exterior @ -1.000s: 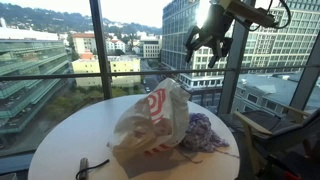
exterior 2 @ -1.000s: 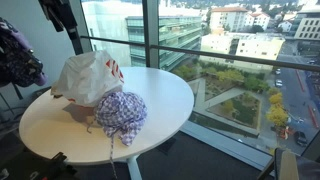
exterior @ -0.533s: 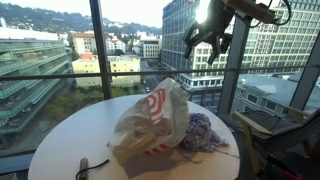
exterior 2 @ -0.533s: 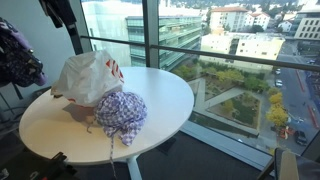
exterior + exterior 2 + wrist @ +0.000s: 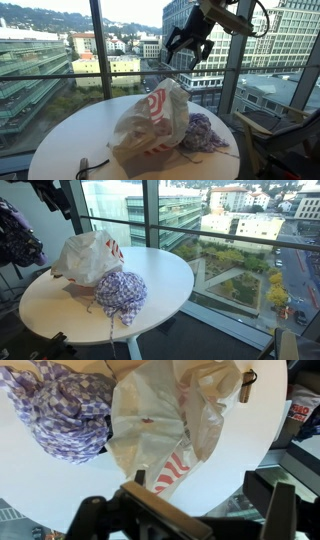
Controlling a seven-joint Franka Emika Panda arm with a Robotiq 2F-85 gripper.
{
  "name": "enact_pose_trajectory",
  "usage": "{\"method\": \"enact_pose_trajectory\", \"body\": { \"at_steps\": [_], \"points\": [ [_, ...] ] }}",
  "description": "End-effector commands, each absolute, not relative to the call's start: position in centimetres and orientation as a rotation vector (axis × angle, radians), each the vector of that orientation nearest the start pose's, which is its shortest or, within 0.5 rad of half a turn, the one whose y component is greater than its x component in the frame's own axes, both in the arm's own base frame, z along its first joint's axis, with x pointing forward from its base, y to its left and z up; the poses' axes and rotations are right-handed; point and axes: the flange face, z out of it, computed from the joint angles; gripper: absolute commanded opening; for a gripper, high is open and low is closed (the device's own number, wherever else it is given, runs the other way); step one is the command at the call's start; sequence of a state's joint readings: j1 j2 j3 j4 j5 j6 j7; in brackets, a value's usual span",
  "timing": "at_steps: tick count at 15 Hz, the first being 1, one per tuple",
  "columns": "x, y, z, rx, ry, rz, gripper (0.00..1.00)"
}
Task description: Put the dress, whiteboard eraser and the object on the right into the carrier bag
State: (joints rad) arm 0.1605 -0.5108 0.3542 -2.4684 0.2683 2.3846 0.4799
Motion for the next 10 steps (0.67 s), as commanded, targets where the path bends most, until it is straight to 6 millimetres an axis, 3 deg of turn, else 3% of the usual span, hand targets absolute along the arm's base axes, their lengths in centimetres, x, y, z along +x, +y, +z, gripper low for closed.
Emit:
{"method": "enact_pose_trajectory", "body": {
  "at_steps": [1,5,10],
  "points": [
    [39.2,27.6,47.9,-2.824,0.116,-0.508,1.00],
    [41.6,30.6,43.2,-2.813,0.053,-0.486,1.00],
    [44.9,31.5,37.2,-2.795,0.074,-0.380,1.00]
  ]
}}
